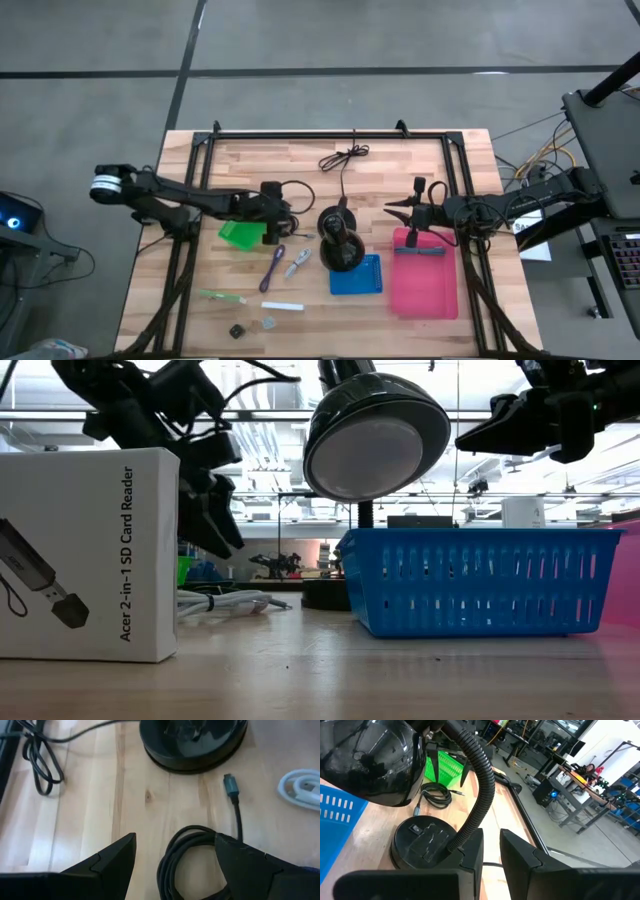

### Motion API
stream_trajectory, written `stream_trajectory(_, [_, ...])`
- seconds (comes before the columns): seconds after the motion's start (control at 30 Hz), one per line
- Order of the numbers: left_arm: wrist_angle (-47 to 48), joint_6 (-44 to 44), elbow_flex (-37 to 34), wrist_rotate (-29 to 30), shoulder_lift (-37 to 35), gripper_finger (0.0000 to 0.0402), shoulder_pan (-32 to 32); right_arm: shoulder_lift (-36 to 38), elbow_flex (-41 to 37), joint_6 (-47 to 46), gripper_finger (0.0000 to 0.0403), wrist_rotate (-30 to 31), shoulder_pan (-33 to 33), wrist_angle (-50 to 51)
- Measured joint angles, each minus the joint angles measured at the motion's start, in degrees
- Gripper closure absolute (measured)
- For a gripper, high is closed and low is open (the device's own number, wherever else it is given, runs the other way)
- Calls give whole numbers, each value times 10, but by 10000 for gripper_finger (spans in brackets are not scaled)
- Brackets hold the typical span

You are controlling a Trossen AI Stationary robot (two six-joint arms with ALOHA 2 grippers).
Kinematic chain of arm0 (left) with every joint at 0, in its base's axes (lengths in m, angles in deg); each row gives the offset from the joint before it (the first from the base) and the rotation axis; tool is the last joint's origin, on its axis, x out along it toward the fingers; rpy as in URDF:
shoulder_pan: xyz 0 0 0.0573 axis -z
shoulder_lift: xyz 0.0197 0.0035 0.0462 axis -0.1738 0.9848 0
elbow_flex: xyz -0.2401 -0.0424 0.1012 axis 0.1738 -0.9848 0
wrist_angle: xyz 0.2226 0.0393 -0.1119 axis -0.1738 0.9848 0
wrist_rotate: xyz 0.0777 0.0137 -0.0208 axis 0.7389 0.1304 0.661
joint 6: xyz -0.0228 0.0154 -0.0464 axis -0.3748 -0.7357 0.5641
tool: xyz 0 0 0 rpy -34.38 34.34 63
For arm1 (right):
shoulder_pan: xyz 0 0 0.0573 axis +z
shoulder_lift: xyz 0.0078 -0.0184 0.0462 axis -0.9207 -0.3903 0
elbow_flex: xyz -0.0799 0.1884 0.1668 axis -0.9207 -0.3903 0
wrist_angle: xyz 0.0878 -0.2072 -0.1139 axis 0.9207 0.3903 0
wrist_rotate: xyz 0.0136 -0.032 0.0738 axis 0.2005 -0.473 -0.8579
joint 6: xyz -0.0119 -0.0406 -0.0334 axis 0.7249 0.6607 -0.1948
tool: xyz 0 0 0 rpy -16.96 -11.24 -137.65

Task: Pick and place items into bin
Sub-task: Put the black charger cable into the pink bin

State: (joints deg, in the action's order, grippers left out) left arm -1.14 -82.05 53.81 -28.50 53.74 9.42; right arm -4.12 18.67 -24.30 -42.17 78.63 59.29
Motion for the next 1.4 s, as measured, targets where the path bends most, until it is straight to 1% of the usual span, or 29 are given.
stream_trajectory(0.2, [43,-2,19,17,32,148,-7,0,0,0,350,0,0,0])
stream_trajectory(0.27, [43,-5,21,25,40,148,-8,0,0,0,350,0,0,0])
stream_trajectory(0.63, [40,-16,25,26,88,148,-12,0,0,0,350,0,0,0])
stream_trajectory(1.03, [35,-20,34,27,120,148,-13,0,-2,0,350,0,0,0])
stream_trajectory(1.4, [36,-20,34,27,118,149,-13,0,-2,0,350,0,0,0])
